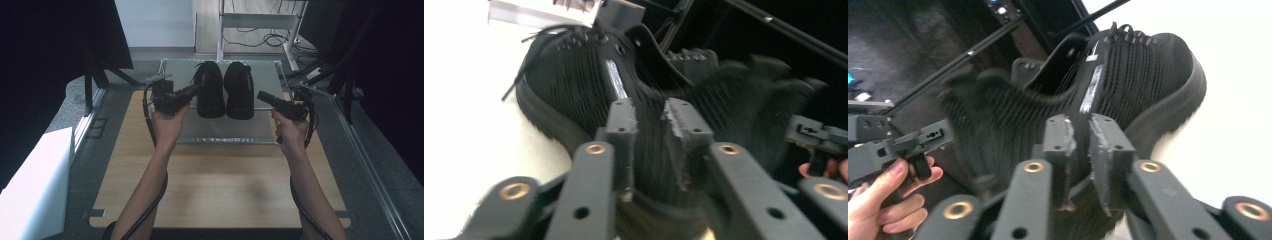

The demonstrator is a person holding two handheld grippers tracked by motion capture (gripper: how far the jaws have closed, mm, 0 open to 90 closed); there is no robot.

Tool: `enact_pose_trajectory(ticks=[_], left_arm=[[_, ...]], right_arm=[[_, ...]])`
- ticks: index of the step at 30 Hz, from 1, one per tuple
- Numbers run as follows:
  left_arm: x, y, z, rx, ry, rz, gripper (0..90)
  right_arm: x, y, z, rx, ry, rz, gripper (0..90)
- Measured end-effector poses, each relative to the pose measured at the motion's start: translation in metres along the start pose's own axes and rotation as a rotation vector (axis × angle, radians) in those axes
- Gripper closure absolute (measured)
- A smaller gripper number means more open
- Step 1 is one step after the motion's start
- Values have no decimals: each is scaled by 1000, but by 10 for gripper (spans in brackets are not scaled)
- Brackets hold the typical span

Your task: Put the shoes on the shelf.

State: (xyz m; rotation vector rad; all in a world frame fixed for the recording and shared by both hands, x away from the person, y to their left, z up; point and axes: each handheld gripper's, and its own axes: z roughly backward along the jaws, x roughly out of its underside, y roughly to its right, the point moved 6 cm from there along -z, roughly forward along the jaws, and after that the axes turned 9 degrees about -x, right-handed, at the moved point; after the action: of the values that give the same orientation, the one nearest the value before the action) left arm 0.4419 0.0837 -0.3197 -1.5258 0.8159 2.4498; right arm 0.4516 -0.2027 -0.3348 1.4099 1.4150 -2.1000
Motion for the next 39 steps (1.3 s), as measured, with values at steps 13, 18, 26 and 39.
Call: enact_pose_trajectory(ticks=[13, 18, 26, 39], left_arm=[[66, 18, 7, 120, -50, -40, 894], [75, 22, -2, 114, -61, -60, 894], [70, 15, -13, 90, -58, -57, 896], [59, 6, -43, 50, -92, -29, 895]], right_arm=[[57, -27, 5, -140, -48, 32, 900], [68, -27, -9, -139, -71, 31, 900], [68, -16, -24, -99, -44, 39, 900], [58, 8, -45, -50, -6, -5, 900]])
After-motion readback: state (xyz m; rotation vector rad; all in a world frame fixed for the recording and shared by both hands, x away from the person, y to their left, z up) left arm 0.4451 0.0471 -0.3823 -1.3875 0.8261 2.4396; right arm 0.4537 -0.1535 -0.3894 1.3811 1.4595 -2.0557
